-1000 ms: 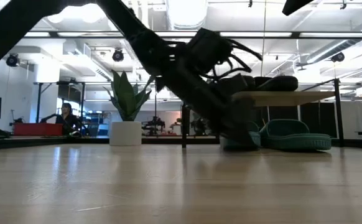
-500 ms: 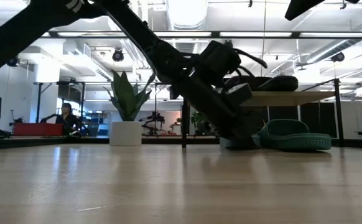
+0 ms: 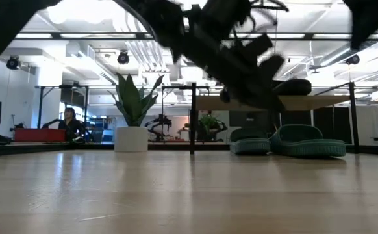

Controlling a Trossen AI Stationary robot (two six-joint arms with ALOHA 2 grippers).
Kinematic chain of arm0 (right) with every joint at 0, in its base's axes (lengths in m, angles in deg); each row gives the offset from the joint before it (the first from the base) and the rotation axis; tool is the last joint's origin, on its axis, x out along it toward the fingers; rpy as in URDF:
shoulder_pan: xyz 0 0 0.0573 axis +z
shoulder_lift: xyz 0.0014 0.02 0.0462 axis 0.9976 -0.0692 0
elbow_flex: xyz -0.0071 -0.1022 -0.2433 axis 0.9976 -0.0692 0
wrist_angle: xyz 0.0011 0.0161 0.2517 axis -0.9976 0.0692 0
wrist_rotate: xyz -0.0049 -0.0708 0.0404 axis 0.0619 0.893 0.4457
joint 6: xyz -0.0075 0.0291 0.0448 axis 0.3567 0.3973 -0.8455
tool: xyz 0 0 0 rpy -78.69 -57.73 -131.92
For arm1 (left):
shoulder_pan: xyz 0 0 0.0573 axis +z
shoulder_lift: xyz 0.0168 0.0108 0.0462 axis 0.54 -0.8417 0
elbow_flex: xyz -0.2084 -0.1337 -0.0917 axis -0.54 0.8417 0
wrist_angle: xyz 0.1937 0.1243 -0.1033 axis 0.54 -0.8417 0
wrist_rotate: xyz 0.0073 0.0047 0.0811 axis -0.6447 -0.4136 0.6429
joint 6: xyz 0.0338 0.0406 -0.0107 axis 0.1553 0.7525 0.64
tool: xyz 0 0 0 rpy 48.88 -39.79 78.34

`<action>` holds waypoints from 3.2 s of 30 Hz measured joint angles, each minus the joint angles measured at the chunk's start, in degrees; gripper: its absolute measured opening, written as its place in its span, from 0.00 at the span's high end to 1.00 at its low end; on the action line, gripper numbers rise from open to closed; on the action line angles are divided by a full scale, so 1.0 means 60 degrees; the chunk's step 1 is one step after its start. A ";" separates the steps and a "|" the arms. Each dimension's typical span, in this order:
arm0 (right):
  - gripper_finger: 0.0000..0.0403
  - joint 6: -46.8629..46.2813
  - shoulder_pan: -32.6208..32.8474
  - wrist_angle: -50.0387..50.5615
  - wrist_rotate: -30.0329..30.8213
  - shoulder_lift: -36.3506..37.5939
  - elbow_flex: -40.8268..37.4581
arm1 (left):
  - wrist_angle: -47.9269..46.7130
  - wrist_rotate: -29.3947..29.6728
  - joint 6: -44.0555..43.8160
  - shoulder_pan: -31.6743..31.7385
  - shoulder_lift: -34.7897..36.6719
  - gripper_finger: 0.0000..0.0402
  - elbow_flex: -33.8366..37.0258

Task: Pick and place slides into the shelf
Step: Move the right green slipper under the shelf, then adjust the left green slipper

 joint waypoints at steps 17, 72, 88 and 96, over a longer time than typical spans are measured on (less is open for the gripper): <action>0.98 -0.1809 0.0064 -0.6324 -0.1086 -0.0129 -0.4527 | -0.2061 0.1082 -0.2031 -0.1094 0.4116 1.00 0.4503; 0.98 0.3634 -0.4442 -0.8384 0.0167 -0.0927 -0.6043 | -0.0339 0.2207 -0.4313 -0.1679 0.7121 1.00 0.7788; 0.98 -0.0039 -0.0222 -0.4051 0.2831 0.0854 -0.3377 | 0.2518 0.0844 -0.4510 -0.0812 0.4723 1.00 0.7301; 0.98 -0.0346 0.0081 -0.0876 0.3109 0.0583 -0.1507 | 0.3292 0.0867 -0.2457 -0.0166 0.2625 1.00 0.5224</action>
